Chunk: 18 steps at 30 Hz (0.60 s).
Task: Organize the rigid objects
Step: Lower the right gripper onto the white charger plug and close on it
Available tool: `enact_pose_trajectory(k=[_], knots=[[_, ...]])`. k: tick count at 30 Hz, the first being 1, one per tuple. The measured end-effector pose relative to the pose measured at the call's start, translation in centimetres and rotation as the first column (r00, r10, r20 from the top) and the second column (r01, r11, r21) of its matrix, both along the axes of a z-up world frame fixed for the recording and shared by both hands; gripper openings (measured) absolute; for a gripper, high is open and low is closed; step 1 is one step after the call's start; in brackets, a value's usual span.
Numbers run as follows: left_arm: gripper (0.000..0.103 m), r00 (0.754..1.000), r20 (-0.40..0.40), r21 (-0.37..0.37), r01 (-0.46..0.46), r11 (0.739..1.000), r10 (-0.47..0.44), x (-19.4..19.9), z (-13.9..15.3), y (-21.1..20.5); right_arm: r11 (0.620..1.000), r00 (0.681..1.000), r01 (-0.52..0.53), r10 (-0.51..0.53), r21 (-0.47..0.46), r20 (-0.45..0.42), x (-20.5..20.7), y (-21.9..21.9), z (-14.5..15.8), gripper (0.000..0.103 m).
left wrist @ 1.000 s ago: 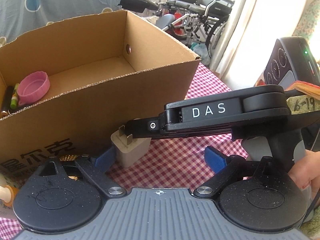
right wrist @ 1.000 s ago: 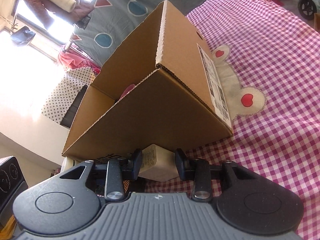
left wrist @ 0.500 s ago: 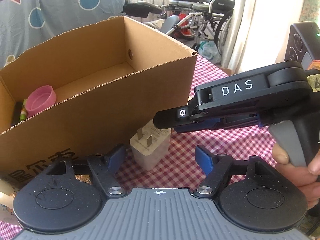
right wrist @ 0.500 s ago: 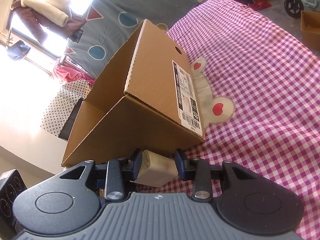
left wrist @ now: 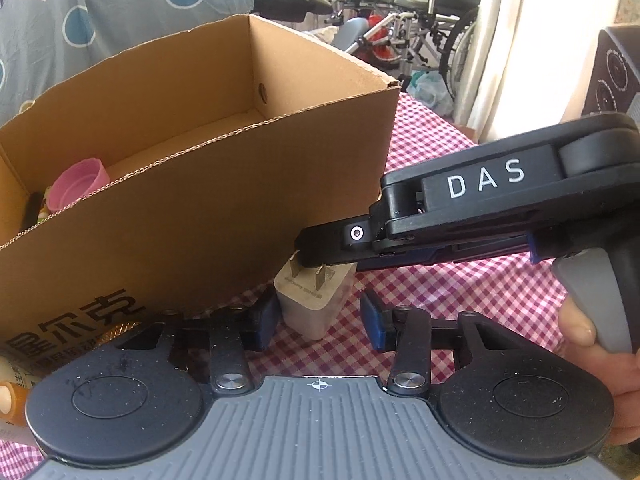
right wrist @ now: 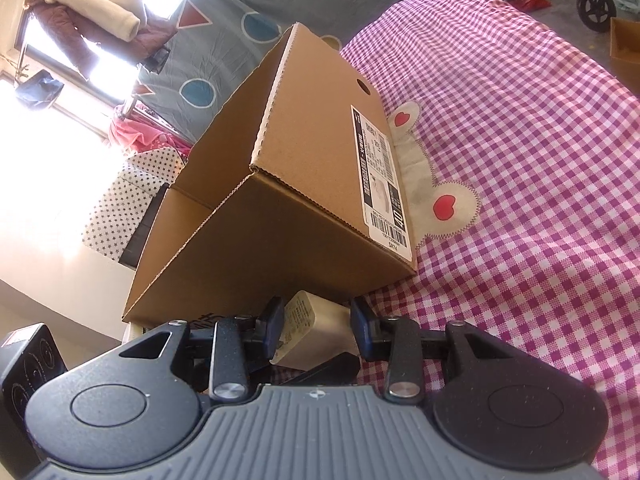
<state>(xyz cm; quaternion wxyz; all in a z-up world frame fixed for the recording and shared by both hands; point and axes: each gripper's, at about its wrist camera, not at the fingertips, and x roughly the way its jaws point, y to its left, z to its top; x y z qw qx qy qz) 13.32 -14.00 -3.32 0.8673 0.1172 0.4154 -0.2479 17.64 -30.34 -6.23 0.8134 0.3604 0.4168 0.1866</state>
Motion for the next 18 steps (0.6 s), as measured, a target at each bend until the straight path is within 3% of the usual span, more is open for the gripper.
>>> enact_pose_trajectory(k=[13, 18], knots=[[0.038, 0.999, 0.039, 0.009, 0.0, 1.0, 0.0, 0.2, -0.7, -0.6, 1.0, 1.0, 0.004, -0.004, 0.003, 0.003, -0.6, -0.3, -0.1, 0.04], [0.026, 0.999, 0.048, -0.003, 0.002, 1.0, -0.002, -0.3, -0.4, -0.2, 1.0, 1.0, 0.007, -0.007, -0.002, 0.006, -1.1, -0.1, 0.1, 0.037]])
